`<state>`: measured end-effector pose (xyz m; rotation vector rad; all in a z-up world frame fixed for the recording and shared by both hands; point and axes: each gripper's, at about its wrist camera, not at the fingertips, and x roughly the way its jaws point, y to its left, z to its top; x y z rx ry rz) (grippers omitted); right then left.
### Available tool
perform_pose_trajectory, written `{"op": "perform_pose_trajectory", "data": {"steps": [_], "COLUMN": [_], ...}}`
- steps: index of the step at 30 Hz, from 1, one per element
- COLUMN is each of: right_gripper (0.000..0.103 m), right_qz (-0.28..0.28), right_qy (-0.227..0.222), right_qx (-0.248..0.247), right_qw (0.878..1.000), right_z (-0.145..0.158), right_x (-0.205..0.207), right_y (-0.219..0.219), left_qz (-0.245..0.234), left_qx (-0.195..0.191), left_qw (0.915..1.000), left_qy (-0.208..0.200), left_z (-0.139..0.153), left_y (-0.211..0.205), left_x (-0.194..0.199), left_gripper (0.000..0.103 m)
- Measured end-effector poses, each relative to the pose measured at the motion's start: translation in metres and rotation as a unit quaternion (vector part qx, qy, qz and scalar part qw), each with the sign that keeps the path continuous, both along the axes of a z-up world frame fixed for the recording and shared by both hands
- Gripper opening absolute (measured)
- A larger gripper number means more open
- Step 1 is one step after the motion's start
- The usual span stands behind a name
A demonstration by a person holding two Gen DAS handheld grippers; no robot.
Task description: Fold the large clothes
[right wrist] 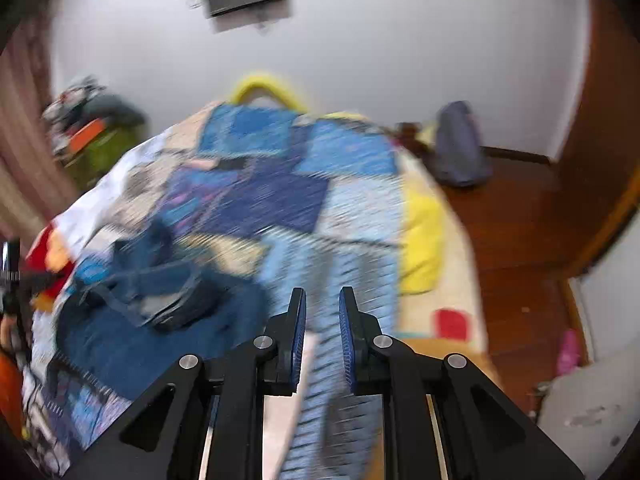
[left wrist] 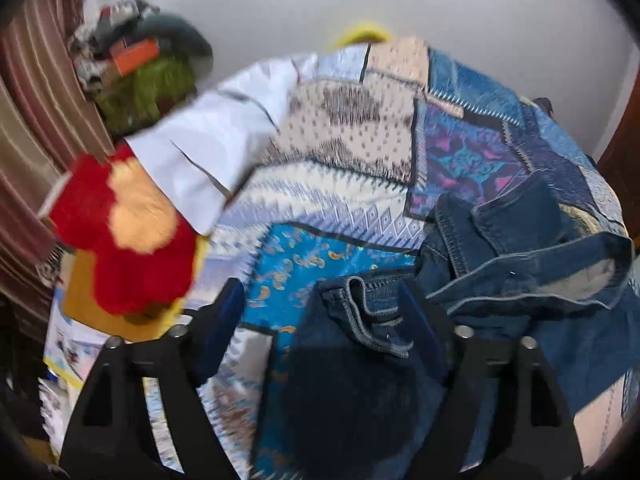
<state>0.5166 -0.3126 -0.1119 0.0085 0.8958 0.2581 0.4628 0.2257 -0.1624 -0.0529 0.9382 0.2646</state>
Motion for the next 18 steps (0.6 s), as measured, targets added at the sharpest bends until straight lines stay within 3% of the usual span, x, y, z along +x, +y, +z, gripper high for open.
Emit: {"op": "perform_pose_trajectory", "data": {"steps": [4, 7, 9, 13, 18], "right_gripper": [0.012, 0.012, 0.012, 0.012, 0.012], "right_qz": [0.066, 0.112, 0.137, 0.169, 0.177], "right_qy": [0.023, 0.048, 0.07, 0.112, 0.114], "right_qx": [0.03, 0.044, 0.044, 0.022, -0.037], "right_qw": [0.997, 0.992, 0.987, 0.979, 0.977], "right_z": [-0.027, -0.051, -0.069, -0.106, -0.126], "right_x": [-0.019, -0.026, -0.027, -0.028, -0.005], "right_y": [0.054, 0.099, 0.128, 0.172, 0.204], "left_qz": [-0.047, -0.084, -0.099, -0.119, -0.097], "left_qx": [0.025, 0.043, 0.034, 0.0, 0.026], "left_qw": [0.9985, 0.9951, 0.9935, 0.9887, 0.9899], "left_qy": [0.009, 0.032, 0.045, 0.091, 0.1], "left_z": [0.005, -0.015, -0.033, -0.08, -0.098], "left_y": [-0.019, -0.04, -0.051, -0.067, -0.063], "left_x": [-0.021, -0.03, -0.031, -0.018, 0.021], "left_gripper": [0.09, 0.091, 0.091, 0.091, 0.091]}}
